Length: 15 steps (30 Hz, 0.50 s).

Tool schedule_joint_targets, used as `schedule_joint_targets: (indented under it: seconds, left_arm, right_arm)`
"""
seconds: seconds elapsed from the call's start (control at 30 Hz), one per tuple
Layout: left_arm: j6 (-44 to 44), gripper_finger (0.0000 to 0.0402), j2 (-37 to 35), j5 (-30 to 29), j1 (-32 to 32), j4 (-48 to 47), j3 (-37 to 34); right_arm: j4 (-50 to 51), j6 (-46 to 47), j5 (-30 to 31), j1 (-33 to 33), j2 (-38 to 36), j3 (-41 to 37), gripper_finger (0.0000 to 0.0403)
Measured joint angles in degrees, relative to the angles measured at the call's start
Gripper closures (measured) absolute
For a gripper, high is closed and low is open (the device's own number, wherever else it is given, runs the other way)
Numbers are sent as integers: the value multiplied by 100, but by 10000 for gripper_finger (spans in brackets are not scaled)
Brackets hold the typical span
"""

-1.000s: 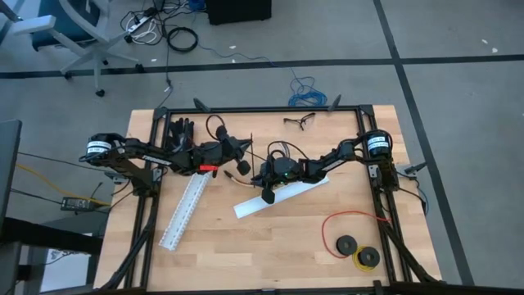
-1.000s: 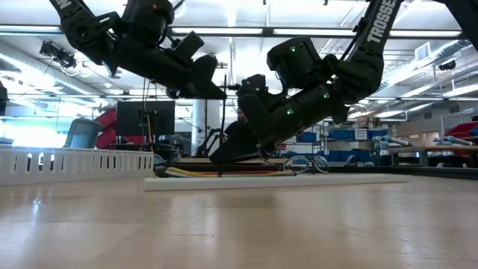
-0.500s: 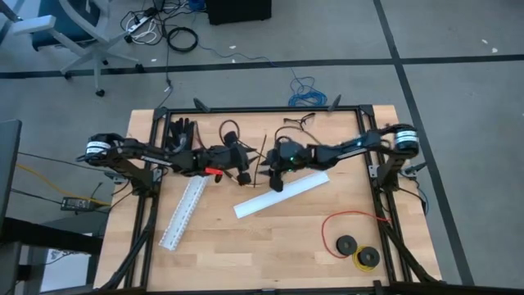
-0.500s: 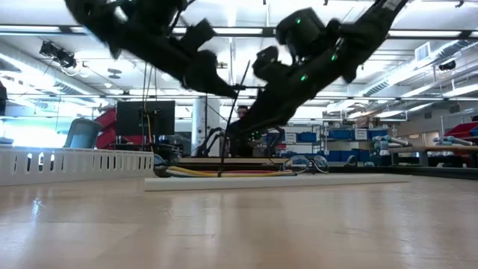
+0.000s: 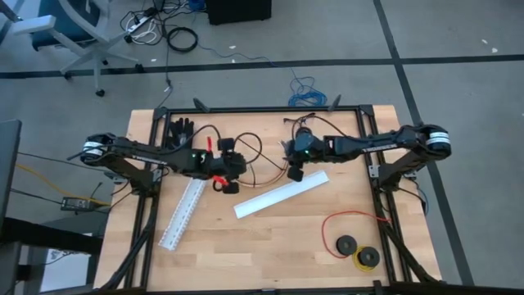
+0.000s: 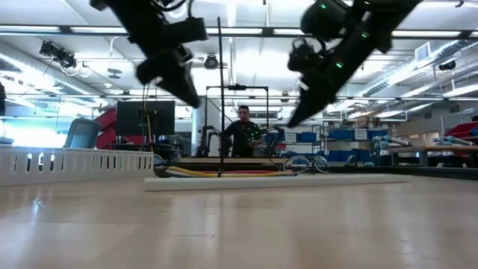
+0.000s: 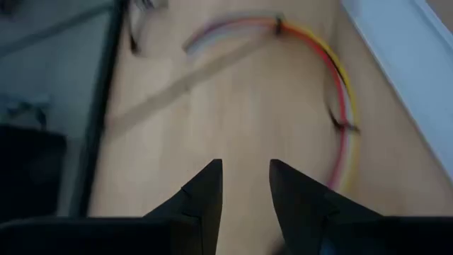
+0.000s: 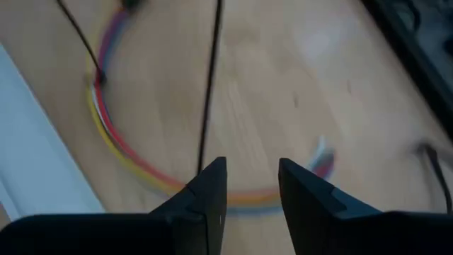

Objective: Ziptie cables
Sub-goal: Wrap the cables together using a zip tie

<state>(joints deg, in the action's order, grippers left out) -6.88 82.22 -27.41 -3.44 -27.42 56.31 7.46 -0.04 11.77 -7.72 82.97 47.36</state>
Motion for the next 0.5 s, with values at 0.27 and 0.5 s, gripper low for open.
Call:
schedule_joint_targets:
  seconds: [0.27,0.5]
  left_arm:
    - [1323,275,-373,-12,-614,-518,-373]
    - [2101,275,-924,-841,-1187,1030,-1571]
  right_arm:
    - [-377,902,201,2,-833,-1482,291]
    - [-1575,1201,83,-5,-1653,-2508,291]
